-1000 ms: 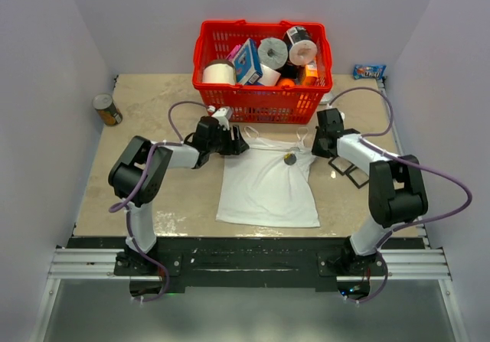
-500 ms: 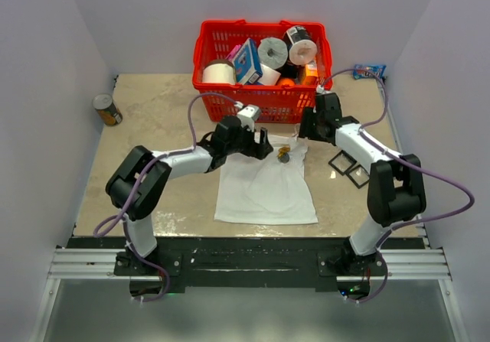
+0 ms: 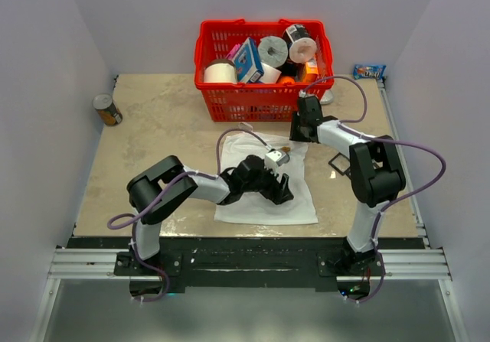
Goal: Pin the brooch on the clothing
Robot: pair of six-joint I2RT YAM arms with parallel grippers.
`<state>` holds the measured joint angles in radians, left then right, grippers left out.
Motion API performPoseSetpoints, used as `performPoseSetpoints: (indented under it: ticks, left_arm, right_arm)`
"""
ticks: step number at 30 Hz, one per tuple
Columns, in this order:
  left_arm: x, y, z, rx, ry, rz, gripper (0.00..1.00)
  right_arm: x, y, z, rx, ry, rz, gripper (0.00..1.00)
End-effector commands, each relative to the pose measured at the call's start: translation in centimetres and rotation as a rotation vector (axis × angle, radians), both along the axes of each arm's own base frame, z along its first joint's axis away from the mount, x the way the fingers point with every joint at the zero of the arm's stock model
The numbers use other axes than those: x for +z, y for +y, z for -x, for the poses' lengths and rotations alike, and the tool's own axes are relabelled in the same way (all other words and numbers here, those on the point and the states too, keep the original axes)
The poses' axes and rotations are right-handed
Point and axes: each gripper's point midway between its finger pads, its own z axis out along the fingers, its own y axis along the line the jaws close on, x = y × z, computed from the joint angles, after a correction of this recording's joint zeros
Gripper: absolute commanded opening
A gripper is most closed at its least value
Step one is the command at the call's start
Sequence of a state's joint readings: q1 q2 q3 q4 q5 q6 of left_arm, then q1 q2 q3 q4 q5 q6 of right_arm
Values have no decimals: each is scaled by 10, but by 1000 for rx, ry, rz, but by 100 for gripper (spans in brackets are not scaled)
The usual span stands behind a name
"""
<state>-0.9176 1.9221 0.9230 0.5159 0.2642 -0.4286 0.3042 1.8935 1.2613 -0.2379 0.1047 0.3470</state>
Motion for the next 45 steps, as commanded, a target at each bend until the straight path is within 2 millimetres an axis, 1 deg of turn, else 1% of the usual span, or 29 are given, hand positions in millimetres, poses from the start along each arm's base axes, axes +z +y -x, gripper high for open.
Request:
performPoseSetpoints:
  ticks: [1,4,5,6,9,13,15,17,18,19,20,21,22,23,24,27,28,30,31,33,34,36,37,39,40,41,42,43,45]
  left_arm:
    - [-23,5,29,-5,74,10,79]
    - [-38,19,48,17,134,-10,79]
    - [-34,18,53,13,135,9,79]
    - [-37,23,59,20,157,5,79]
    - [-39,26,71,20,176,4,79]
    - [-33,20,78,8,172,16,80]
    - [-28,17,74,14,157,18,84]
    - [-22,16,67,24,128,1,88]
    - [-11,9,61,24,105,14,91]
    - [-3,7,56,31,87,14,93]
    - [-1,8,54,31,72,-9,95]
    - [12,1,47,33,43,5,100]
    - [23,1,39,54,11,11,100]
    - [27,3,35,55,-12,-13,100]
    - [40,0,29,61,-41,-1,100]
    - [63,9,11,98,-99,4,100]
    - [72,18,-2,127,-110,10,100]
    - [74,34,-15,166,-112,9,100]
    - [82,51,-34,213,-115,25,100]
    - [79,73,-47,265,-98,23,100]
    - [86,95,-64,322,-101,28,100]
    - [92,118,-77,375,-83,35,100]
    - [102,143,-92,441,-84,46,100]
    - [110,170,-103,516,-67,69,100]
    - [125,197,-115,589,-75,100,100]
    - [127,211,-117,618,-72,105,100]
    - [140,234,-122,663,-89,123,100]
    - [144,243,-123,674,-106,118,100]
    - [162,266,-121,722,-151,103,100]
  right_arm:
    - [-15,-10,-18,-30,-8,46,30]
    - [-24,-15,-12,-54,9,58,27]
    - [-25,-16,-11,-61,10,57,26]
    - [-26,-15,-11,-64,7,56,26]
    - [-30,-19,-8,-79,13,65,26]
    - [-30,-22,-8,-95,12,73,29]
    - [-27,-22,-8,-96,6,72,31]
    - [-18,-22,-8,-96,-6,70,38]
    - [-15,-23,-8,-97,-14,71,42]
    - [-11,-23,-9,-90,-23,73,51]
    - [0,-22,-9,-83,-44,68,56]
    - [4,-22,-7,-77,-48,66,60]
    - [10,-21,-8,-66,-62,64,64]
    - [22,-21,-7,-61,-84,56,66]
    - [26,-22,-4,-57,-90,55,68]
    - [47,-20,5,-32,-133,28,73]
    - [52,-19,8,-26,-141,16,75]
    - [64,-21,16,-23,-174,5,77]
    - [69,-21,18,-22,-184,-4,78]
    - [76,-23,25,-16,-202,-31,79]
    - [79,-25,26,-22,-208,-42,79]
    - [81,-36,31,-46,-213,-47,79]
    - [91,-43,32,-63,-241,-55,80]
    - [94,-50,38,-66,-249,-82,81]
    - [104,-62,39,-93,-273,-97,81]
    - [102,-65,44,-92,-266,-114,81]
    - [106,-71,45,-107,-276,-122,81]
    - [120,-83,48,-133,-316,-131,81]
    - [129,-92,55,-151,-343,-132,81]
